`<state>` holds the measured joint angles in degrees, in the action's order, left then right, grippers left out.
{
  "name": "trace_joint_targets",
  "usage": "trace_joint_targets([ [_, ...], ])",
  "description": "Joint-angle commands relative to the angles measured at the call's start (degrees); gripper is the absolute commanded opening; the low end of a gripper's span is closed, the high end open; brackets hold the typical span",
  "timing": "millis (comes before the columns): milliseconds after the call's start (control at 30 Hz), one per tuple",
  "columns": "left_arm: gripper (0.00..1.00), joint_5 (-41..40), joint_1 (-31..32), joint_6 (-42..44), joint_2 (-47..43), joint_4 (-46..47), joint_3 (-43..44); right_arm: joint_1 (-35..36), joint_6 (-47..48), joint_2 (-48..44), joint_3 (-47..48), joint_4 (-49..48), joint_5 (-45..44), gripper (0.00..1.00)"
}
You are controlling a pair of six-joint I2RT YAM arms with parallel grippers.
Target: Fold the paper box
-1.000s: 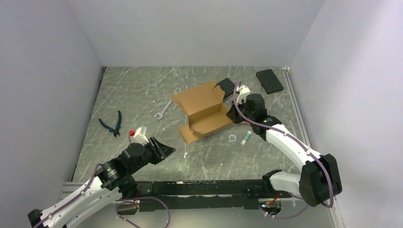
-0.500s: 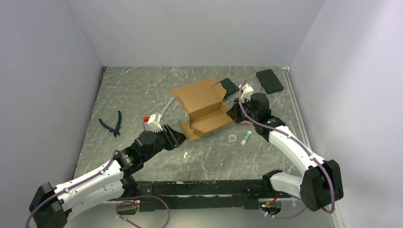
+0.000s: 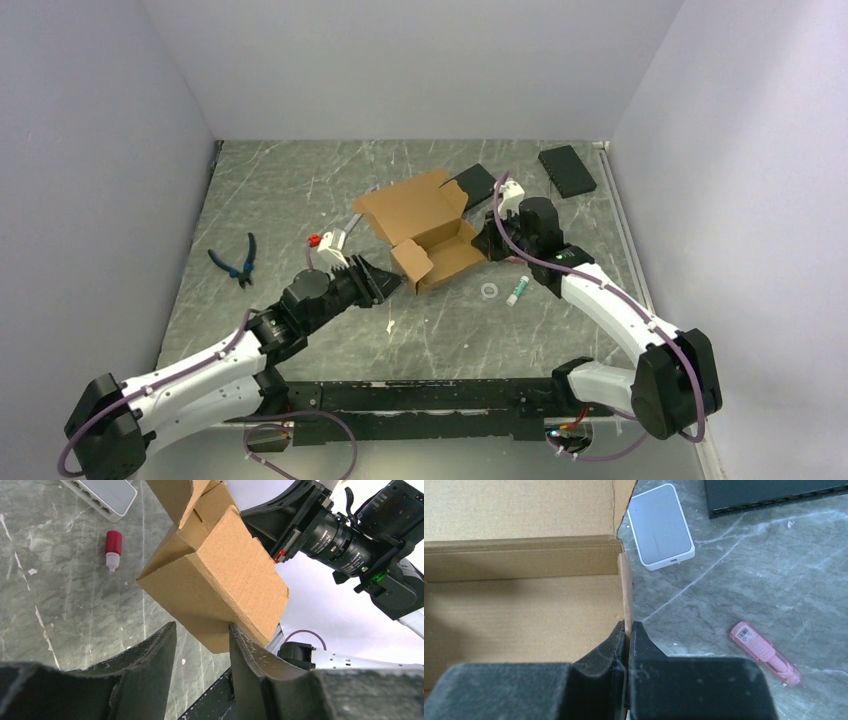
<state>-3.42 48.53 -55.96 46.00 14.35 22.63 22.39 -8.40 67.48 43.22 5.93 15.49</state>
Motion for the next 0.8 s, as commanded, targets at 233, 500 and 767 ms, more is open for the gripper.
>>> trace_joint_targets([
  [233,0.53,0.1,0.2,0.9,-1.5,0.9,2.5,2.4,2.7,0.8,0.3,-2.8,-3.8,0.0],
  [500,0.53,0.5,0.2,1.3,0.4,2.1,2.6,3.4,3.3,1.3,0.4,-2.7,-3.7,0.0],
  [767,0.6,1.0,-0.4,0.3,3.9,-3.2,5.9,4.8,4.9,1.0,0.3,-3.0,-5.8,0.0],
])
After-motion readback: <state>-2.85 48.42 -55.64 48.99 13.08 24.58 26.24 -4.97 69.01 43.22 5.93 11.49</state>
